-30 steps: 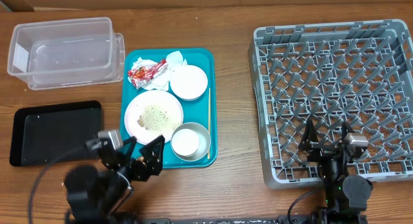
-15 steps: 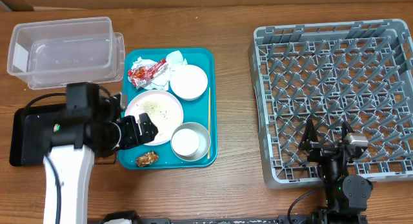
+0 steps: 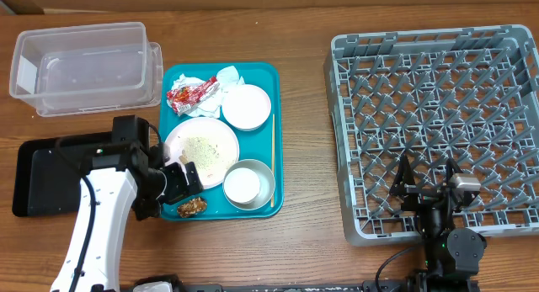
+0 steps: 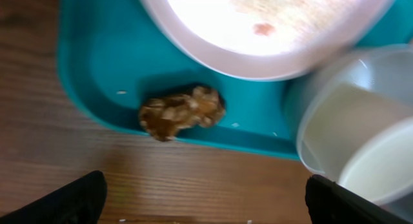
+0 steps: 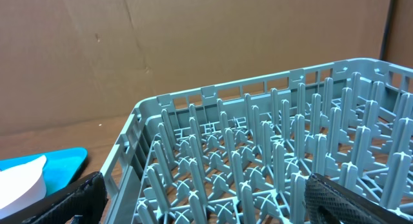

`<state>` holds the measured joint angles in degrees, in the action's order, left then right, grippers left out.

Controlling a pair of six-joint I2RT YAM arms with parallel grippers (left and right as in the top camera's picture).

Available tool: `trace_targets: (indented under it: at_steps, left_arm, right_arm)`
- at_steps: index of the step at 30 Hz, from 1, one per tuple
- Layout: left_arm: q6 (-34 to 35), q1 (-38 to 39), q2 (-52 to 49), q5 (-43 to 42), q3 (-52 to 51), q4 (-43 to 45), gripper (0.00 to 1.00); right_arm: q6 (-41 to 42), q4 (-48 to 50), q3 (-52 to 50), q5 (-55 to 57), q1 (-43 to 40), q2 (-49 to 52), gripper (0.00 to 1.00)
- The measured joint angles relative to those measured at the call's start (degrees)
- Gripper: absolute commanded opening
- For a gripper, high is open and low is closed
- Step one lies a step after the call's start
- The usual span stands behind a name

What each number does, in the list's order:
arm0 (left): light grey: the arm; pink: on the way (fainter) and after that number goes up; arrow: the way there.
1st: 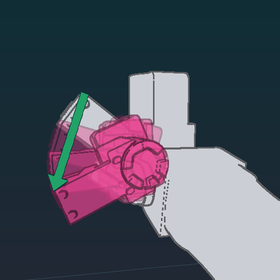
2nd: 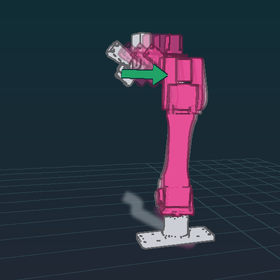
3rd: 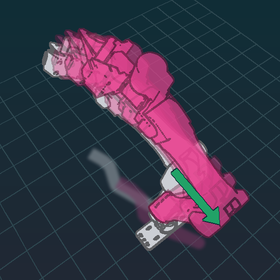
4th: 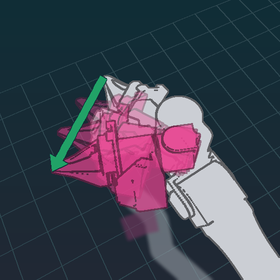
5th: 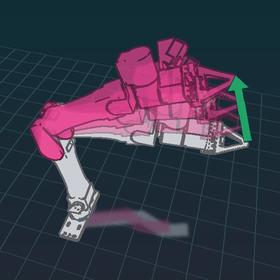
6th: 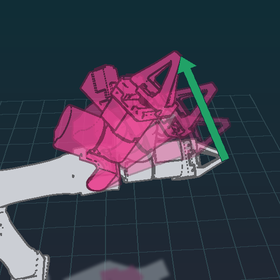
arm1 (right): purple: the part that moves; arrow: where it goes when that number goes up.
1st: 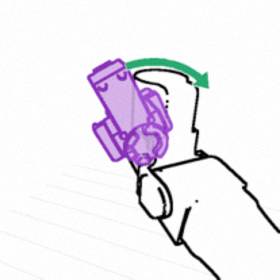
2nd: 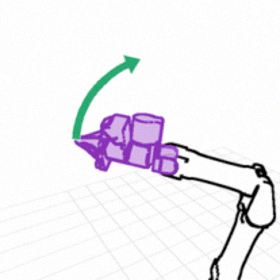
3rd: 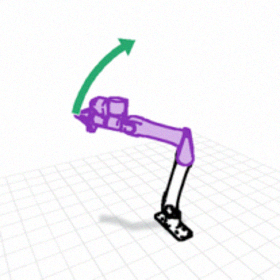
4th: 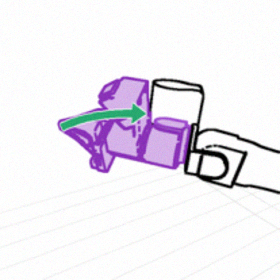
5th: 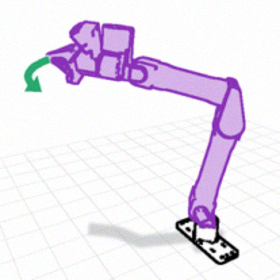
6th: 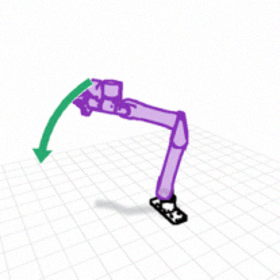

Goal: Sort waste into correct bins and load items into the dishwasher
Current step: 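Lower the left gripper onto the brown food scrap beside the plate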

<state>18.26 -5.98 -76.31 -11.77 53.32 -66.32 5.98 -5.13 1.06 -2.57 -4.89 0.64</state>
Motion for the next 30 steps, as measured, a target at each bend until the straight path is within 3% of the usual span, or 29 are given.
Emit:
trace_targets:
  at_steps: [7,12,13,15,16,19,30]
  left_arm:
    - [13.70,0.00,0.00,4.59,-3.54,3.82,1.00]
    - [16.55,0.02,0.00,0.52,-5.25,6.40,1.00]
    - [16.50,0.02,0.00,-0.07,-5.44,6.69,0.97]
    - [15.98,0.04,0.00,-0.70,-5.84,6.99,0.59]
    - [15.04,0.35,0.00,-1.07,-6.34,7.67,0.59]
    - [14.34,1.51,0.00,-0.20,-6.82,8.66,0.72]
    - [14.38,10.08,-6.03,6.01,-6.91,12.52,0.75]
  right_arm:
    - [-0.02,0.02,0.00,0.00,0.00,0.00,1.00]
    - [0.00,0.00,0.00,-0.02,0.00,0.00,1.00]
    - [0.00,0.02,0.00,0.00,0.00,0.00,1.00]
    - [0.00,0.02,0.00,0.00,0.00,0.00,1.00]
    - [0.00,0.00,0.00,0.00,0.00,0.00,1.00]
    - [-0.02,0.02,0.00,0.00,0.00,0.00,1.00]
    - [0.00,0.02,0.00,-0.02,0.00,0.00,1.00]
